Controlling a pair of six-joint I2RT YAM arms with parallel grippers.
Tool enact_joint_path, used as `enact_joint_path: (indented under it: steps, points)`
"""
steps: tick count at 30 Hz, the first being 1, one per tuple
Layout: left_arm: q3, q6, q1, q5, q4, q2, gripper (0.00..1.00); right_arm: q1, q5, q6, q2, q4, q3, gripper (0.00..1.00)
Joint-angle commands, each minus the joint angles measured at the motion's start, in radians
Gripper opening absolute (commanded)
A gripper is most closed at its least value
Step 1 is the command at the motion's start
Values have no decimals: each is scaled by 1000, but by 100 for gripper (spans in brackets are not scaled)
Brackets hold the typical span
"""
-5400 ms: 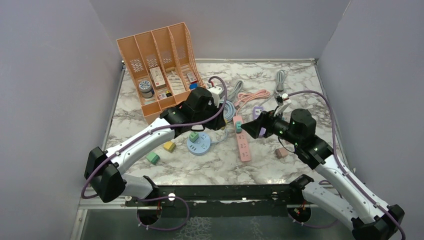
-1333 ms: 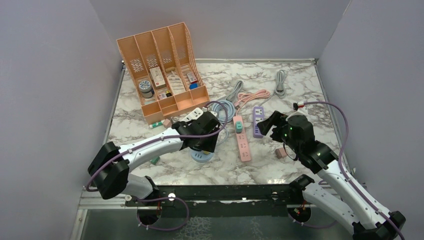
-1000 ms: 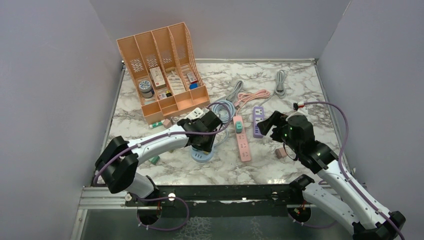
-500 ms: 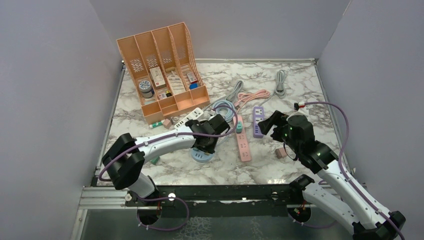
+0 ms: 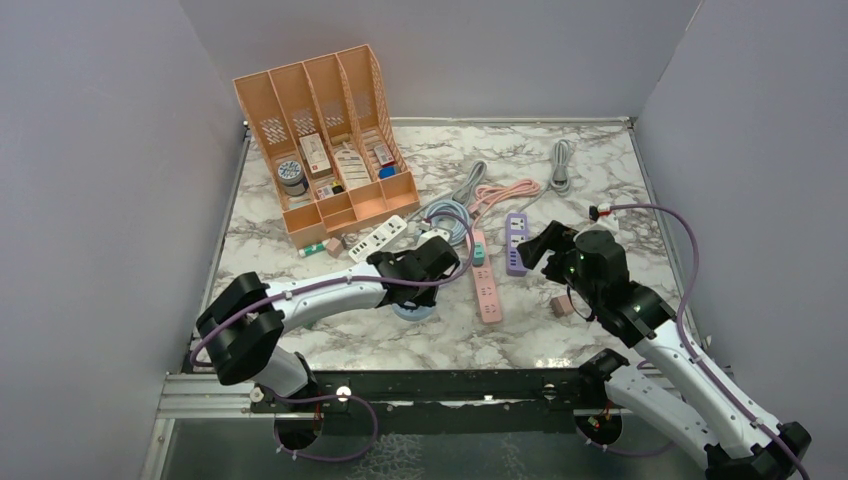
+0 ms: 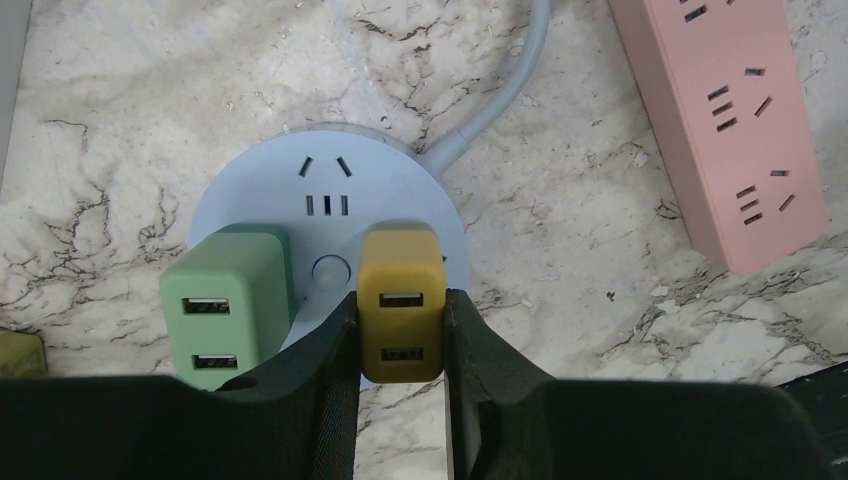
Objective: Insert the plug
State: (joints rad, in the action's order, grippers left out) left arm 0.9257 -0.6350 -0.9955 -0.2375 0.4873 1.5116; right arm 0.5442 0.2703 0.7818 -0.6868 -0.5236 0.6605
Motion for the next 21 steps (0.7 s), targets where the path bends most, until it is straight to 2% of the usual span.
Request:
enact_joint_path:
  steps: [1,2,6,9,14,18,21]
  points:
    - [-81,-25,0,75,110,114,0,3,24,15,-3,-39,15,79]
    - [-58,-27,2,66,130,97,5,3,21,14,-5,-47,21,79]
    - [43,-27,21,31,200,41,35,3,20,1,-16,-73,37,79]
    - [122,1,49,35,229,9,53,3,30,-3,-27,-92,39,79]
    - [268,77,95,108,224,-39,66,3,61,-7,-112,-132,72,79]
    - [349,195,120,154,174,-60,69,-1,106,-4,-241,-156,126,79]
    - [349,264,154,202,88,-89,70,-38,167,1,-347,-198,186,80]
